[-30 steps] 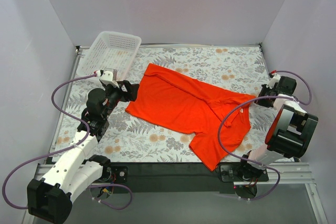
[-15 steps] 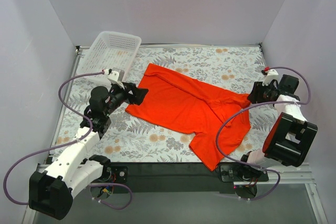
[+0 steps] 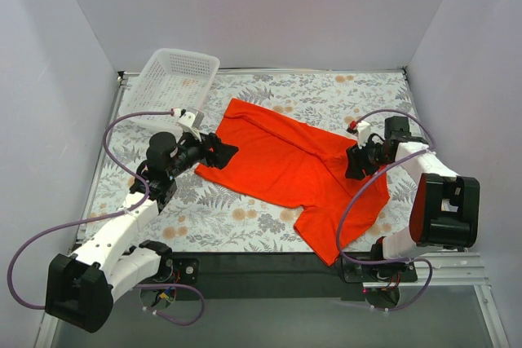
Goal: Fold and stack the t-shirts
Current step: Fold the tshirt
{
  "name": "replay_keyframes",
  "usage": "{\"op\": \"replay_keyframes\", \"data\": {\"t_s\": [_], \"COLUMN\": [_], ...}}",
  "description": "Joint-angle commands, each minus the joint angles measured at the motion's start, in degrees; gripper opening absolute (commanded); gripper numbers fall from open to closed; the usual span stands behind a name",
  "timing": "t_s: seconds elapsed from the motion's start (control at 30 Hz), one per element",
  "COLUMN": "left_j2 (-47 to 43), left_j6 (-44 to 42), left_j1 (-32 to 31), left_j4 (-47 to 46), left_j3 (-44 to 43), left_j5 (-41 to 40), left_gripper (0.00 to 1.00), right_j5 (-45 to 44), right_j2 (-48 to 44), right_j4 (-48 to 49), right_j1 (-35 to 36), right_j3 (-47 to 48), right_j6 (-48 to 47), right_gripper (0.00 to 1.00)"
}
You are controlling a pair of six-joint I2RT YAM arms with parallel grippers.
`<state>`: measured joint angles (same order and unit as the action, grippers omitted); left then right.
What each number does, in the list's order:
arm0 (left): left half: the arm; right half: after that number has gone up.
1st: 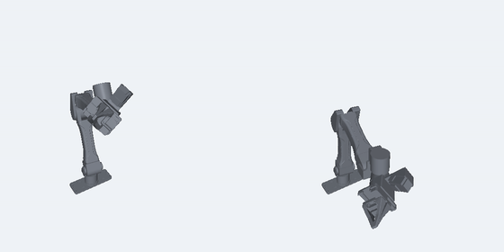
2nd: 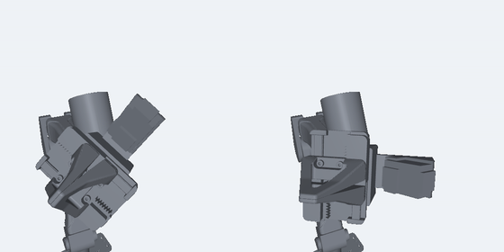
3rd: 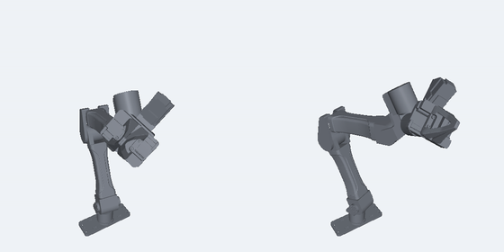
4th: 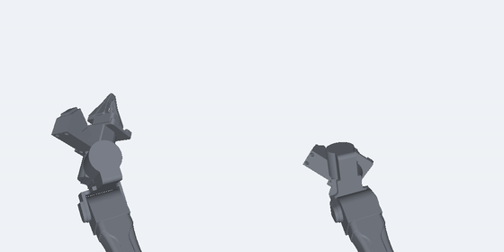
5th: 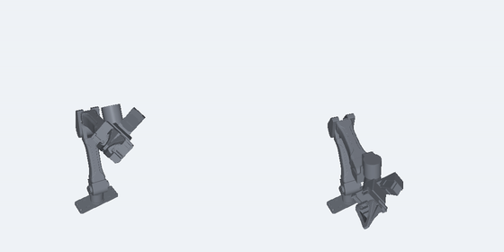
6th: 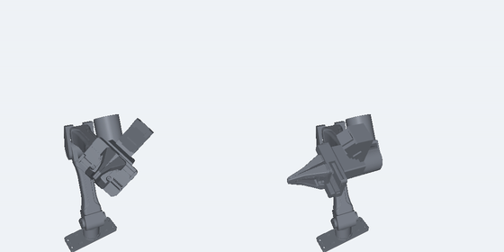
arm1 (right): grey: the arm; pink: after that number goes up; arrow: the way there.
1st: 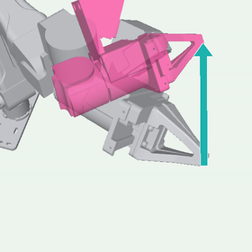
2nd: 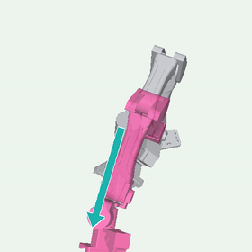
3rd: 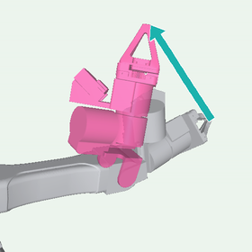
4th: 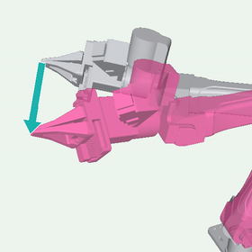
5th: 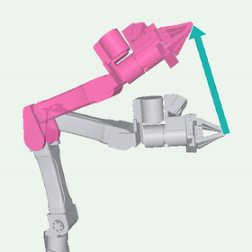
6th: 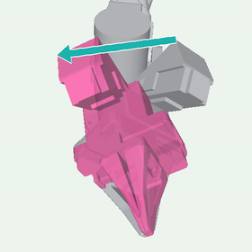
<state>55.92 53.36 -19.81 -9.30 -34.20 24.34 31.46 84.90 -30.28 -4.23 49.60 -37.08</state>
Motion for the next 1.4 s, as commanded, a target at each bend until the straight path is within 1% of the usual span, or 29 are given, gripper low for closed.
{"op": "replay_keyframes", "data": {"t_s": [0.0,0.13,0.23,0.4,0.43,0.5,0.53,0.57,0.6,0.73,0.77,0.87,1.0,1.03,1.07,1.2,1.27,1.33,1.37], "left_j2": [-1.6,-1.52,-1.6,-1.78,-1.69,-1.78,-1.78,-1.87,-1.78,-1.78,-1.87,-1.87,-1.78,-1.78,-1.78,-1.87,-1.69,-1.78,-1.69], "left_j6": [-0.72,-0.98,-1.16,-1.16,-1.16,-1.16,-1.16,-1.16,-1.16,-1.16,-1.16,-1.16,-1.16,-1.24,-1.16,-1.16,-1.24,-1.24,-1.24], "left_j1": [-0.14,-0.14,-0.14,-0.14,-0.14,-0.14,-0.14,-0.14,-0.14,-0.14,-0.14,-0.14,-0.14,-0.14,-0.14,-0.14,-0.14,-0.14,-0.14], "left_j4": [0.51,0.77,0.95,0.86,0.86,0.86,0.86,0.95,0.95,0.86,0.95,1.04,0.95,1.04,0.95,0.95,1.04,1.13,1.13], "left_j3": [-1.4,-1.4,-1.4,-1.4,-1.4,-1.4,-1.4,-1.4,-1.4,-1.49,-1.4,-1.4,-1.4,-1.4,-1.4,-1.4,-1.4,-1.4,-1.4], "left_j5": [-0.08,-0.43,-0.87,-0.87,-0.87,-0.96,-0.87,-0.96,-0.96,-0.87,-0.87,-0.96,-0.87,-0.87,-0.87,-0.87,-1.04,-1.13,-1.13], "left_gripper": [0.68,0.68,0.68,0.68,0.68,0.68,0.68,0.68,0.68,0.68,0.68,0.68,0.68,0.68,0.68,0.68,0.68,0.68,0.68], "right_j5": [-4.12,-4.92,-5.01,-6.24,-6.59,-6.33,-5.98,-5.45,-4.93,-3.08,-2.81,-2.37,-2.46,-2.63,-2.72,-2.46,-3.51,-4.56,-5.26], "right_j2": [0.96,2.89,4.13,4.75,4.66,4.4,4.13,3.87,3.08,2.11,2.02,0.36,-3.77,-4.22,-4.65,-4.92,-4.49,-4.05,-3.87], "right_j4": [2.15,2.77,3.39,3.83,3.83,3.65,3.74,3.39,3.3,1.55,1.19,0.75,0.05,-0.13,-0.21,-0.92,-1.53,-2.32,-3.02], "right_j1": [1.41,4.14,4.14,4.14,5.62,5.72,5.81,5.99,6.16,7.48,7.57,8.09,10.28,10.82,11.34,14.68,17.67,20.3,21.1], "right_j3": [0.32,0.14,0.05,-0.38,-0.82,-1.09,-1.44,-1.61,-1.96,-2.23,-2.23,-2.14,-2.49,-2.58,-2.76,-3.72,-4.34,-4.6,-5.04], "right_j6": [2.62,3.77,4.82,5.62,5.62,5.62,5.44,5.09,4.83,4.03,4.03,3.86,1.93,1.58,1.14,-0.97,-2.38,-3.87,-5.18], "right_gripper": [0.51,0.51,0.5,0.48,0.48,0.45,0.43,0.37,0.35,0.26,0.21,0.12,0.04,0.04,0.01,0.01,0.01,0.08,0.18]}}
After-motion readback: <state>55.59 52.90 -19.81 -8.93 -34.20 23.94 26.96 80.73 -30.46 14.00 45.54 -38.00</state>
